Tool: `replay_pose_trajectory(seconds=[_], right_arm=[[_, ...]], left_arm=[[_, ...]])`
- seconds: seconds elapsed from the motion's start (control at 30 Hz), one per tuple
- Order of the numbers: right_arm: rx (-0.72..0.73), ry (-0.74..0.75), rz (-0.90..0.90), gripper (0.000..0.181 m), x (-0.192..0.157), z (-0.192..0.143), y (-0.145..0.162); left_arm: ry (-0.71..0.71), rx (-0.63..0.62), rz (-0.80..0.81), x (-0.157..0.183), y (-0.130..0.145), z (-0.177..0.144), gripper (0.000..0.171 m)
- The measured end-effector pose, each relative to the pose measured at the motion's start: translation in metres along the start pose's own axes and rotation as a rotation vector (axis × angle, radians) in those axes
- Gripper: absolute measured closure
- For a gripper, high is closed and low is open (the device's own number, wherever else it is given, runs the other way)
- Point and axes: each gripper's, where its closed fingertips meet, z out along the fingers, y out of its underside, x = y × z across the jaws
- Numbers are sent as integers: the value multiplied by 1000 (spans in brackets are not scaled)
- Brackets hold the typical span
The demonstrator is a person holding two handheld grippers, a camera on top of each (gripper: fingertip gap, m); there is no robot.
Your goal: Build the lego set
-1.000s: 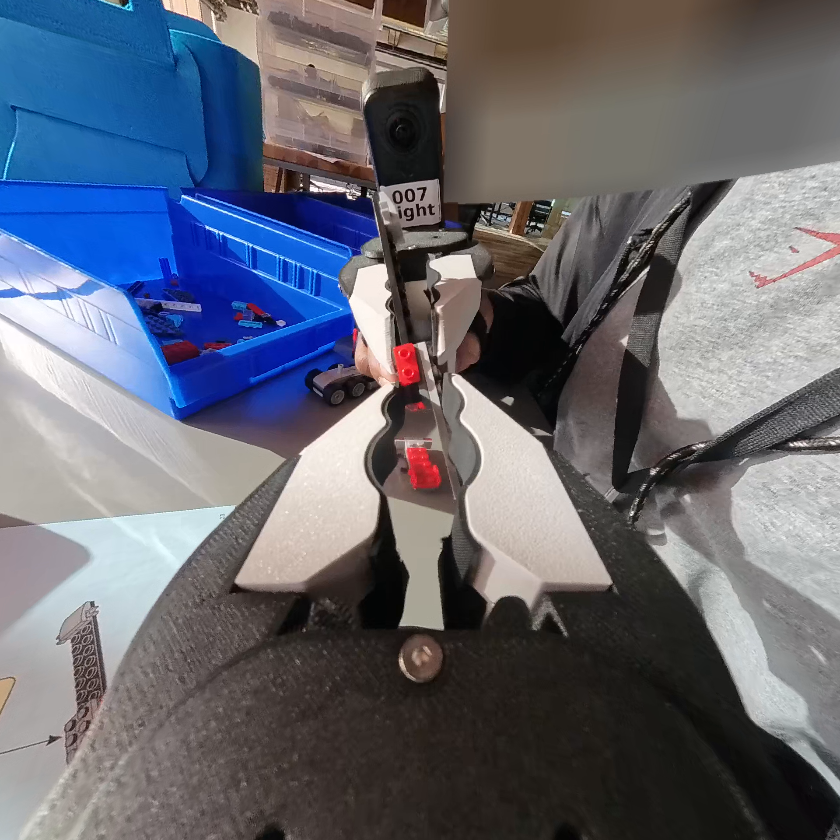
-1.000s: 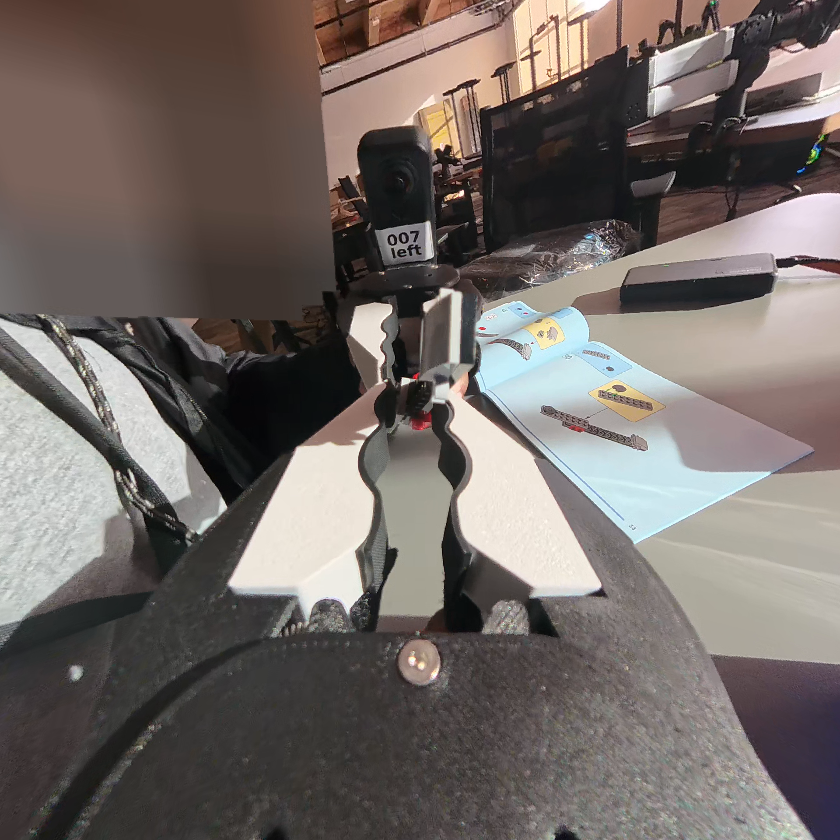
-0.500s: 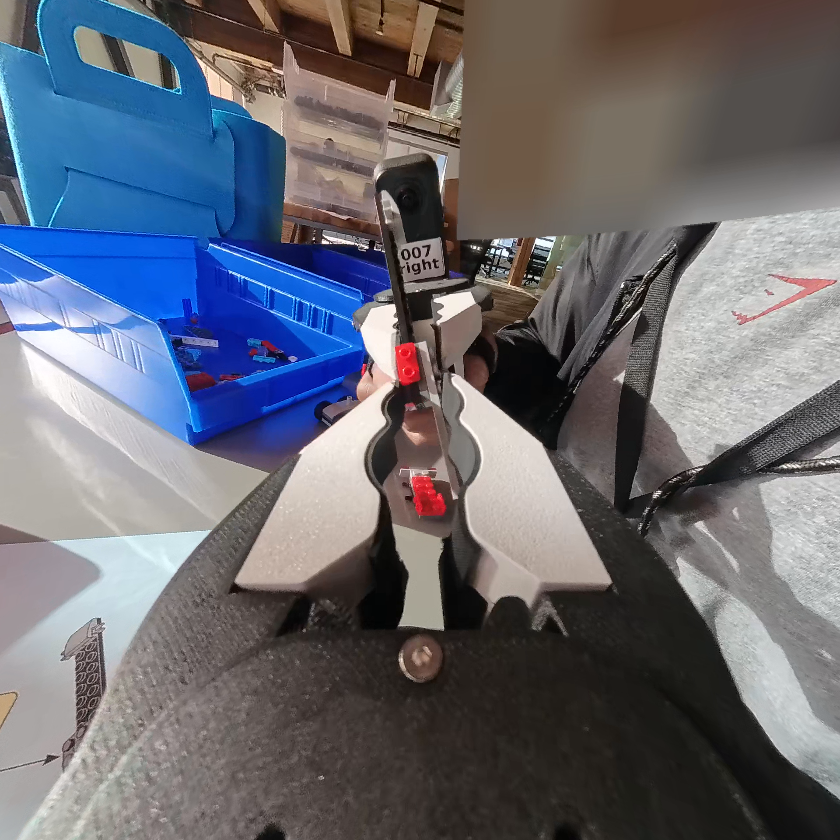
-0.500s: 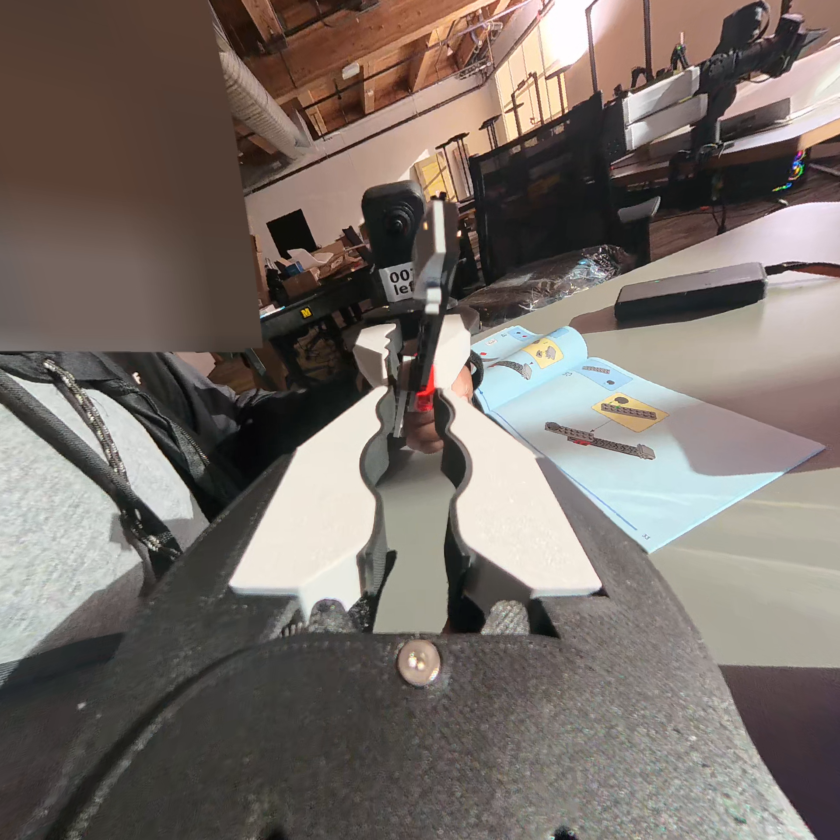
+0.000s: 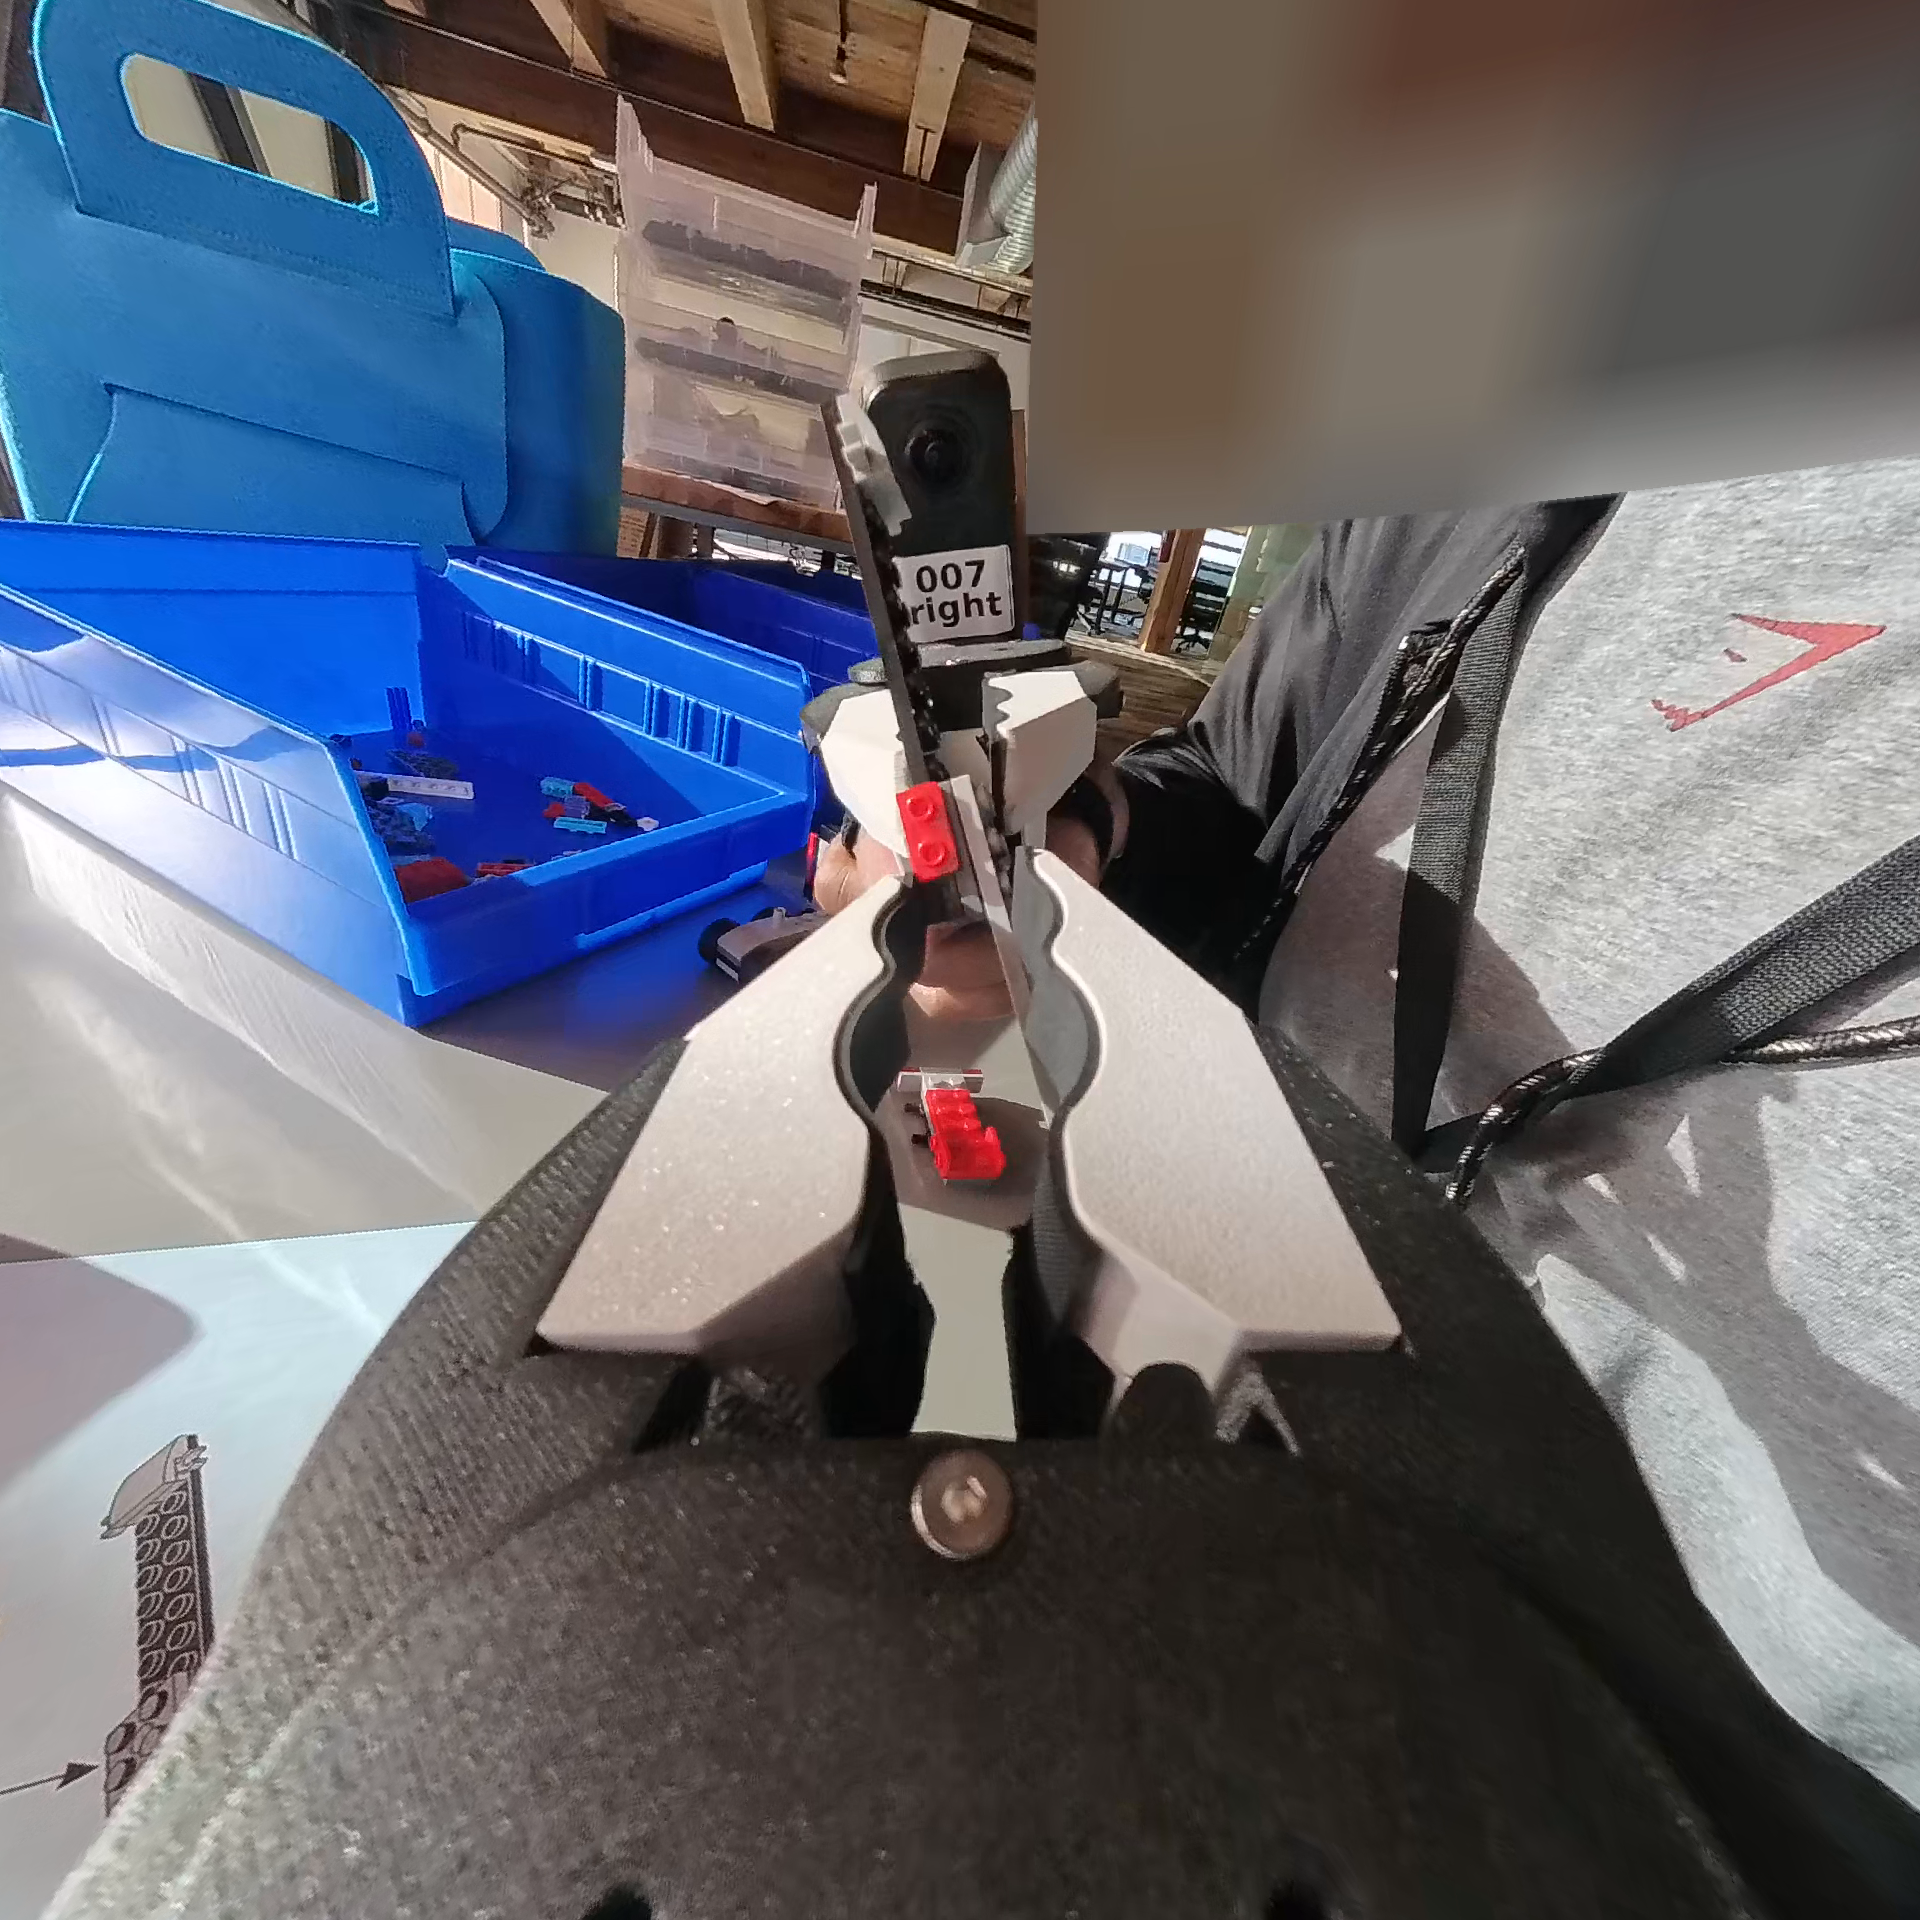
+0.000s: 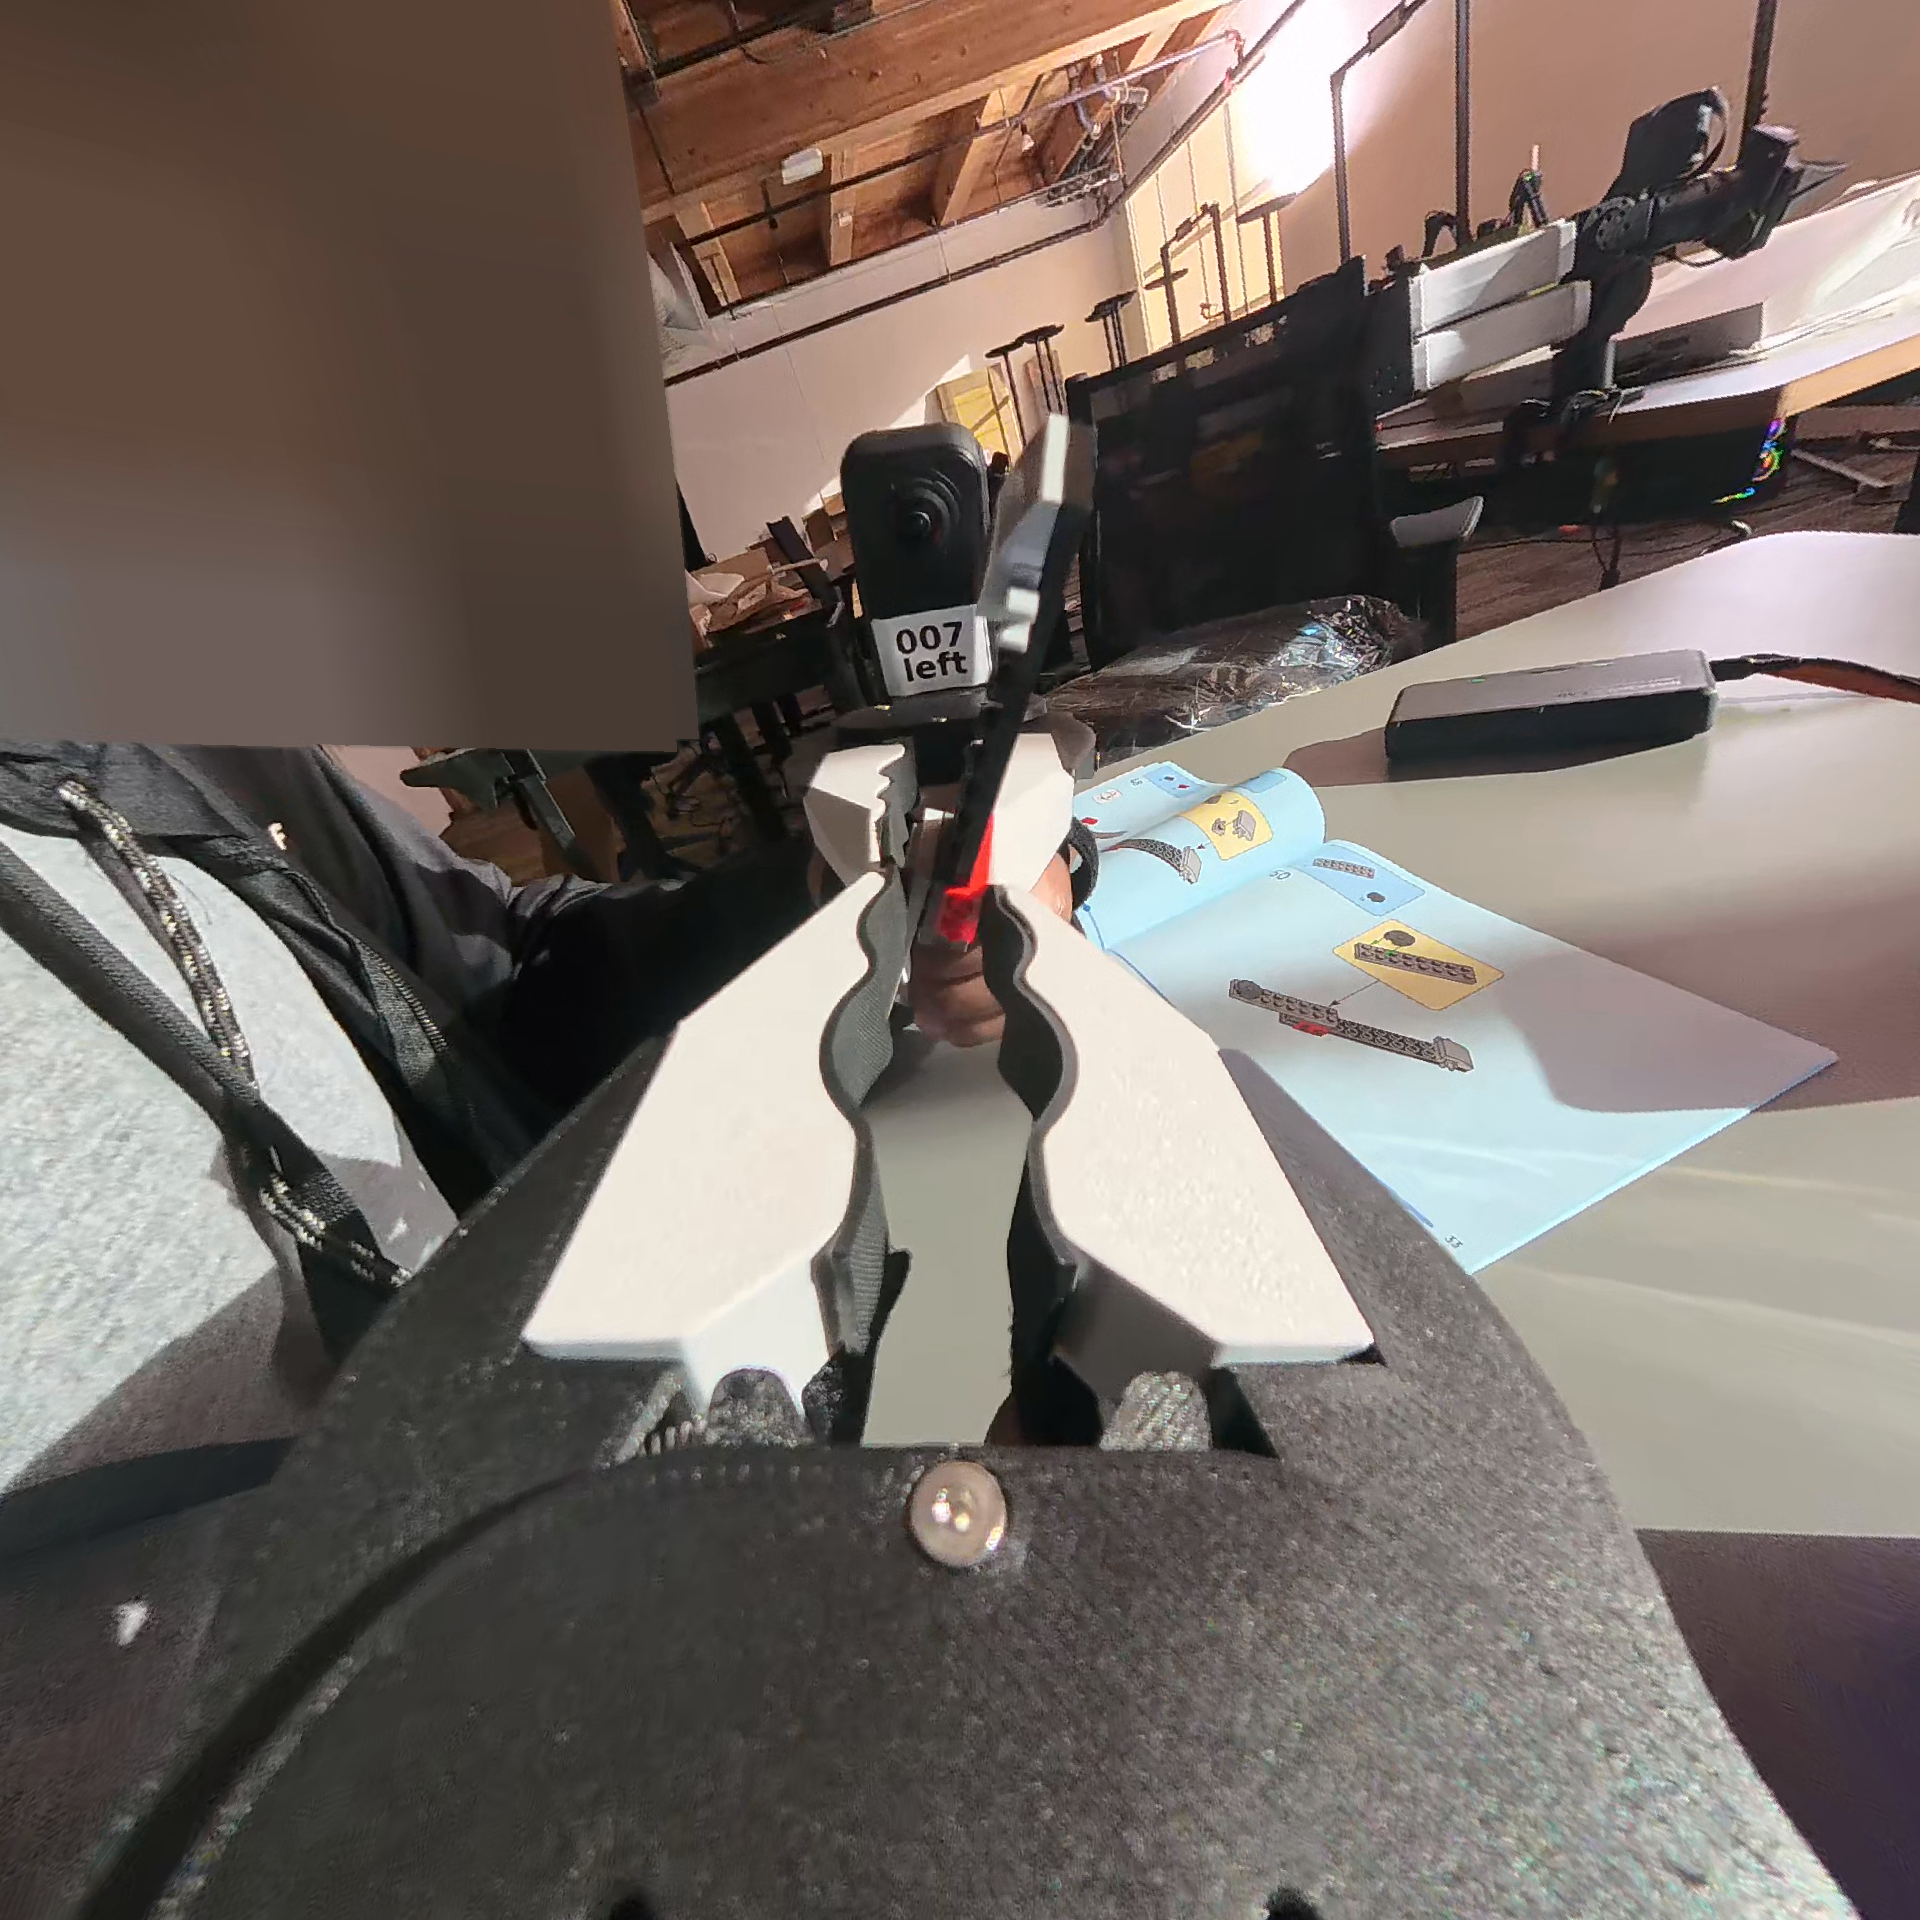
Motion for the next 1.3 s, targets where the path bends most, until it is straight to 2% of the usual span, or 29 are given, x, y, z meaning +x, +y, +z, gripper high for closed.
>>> replay_pose_trajectory(seconds=[0.53,0.67,0.83,1.3], right_arm=[[-3,-4,-13,166,0,-1,1],[1,8,49,165,5,-1,1],[-5,-36,118,162,4,0,5],[-18,-51,8,164,-3,1,8]], left_arm=[[7,6,-15,0,1,2,153],[-16,9,-32,-5,1,1,154],[-46,-41,27,-5,5,4,154],[-42,-90,74,2,9,7,155]])
